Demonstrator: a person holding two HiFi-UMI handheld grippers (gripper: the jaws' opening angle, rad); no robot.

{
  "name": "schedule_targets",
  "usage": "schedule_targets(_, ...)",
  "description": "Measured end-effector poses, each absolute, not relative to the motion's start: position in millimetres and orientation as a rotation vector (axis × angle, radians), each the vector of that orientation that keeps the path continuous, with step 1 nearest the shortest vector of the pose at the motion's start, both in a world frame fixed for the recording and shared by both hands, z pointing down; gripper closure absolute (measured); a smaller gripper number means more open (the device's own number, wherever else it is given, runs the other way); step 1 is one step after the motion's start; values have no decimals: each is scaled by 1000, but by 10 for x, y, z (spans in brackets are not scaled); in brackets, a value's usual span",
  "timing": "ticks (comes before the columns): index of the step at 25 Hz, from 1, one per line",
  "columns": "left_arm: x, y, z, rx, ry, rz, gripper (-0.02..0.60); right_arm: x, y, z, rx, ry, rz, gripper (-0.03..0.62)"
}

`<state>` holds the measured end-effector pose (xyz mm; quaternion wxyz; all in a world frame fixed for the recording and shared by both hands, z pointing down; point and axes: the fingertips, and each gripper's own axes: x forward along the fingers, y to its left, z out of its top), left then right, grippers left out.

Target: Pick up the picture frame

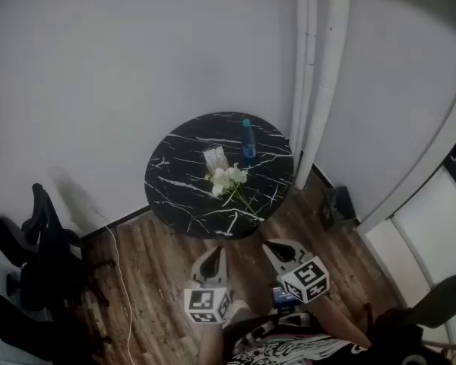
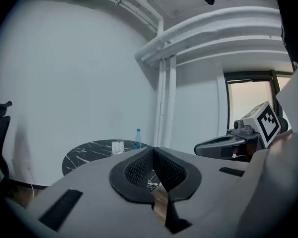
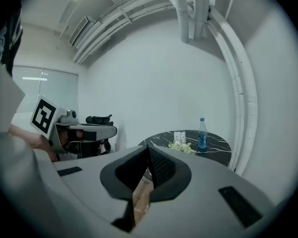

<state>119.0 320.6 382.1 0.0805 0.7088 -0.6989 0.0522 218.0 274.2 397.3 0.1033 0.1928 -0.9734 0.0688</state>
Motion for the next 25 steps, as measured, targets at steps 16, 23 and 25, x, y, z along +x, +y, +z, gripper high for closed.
schedule_targets(16,1157,3174,4030,2004,-2075,141,568,2462,2603,4037,614,-2895,301,576)
schedule_targets(23,919,2848,4105,1977,-2084,120,568,2220,2307,4134,595,-2874,307,576)
schedule_targets(25,793,2685,4131,1979,-2080,116,568,2103,2168,4179,594,-2865,311,576)
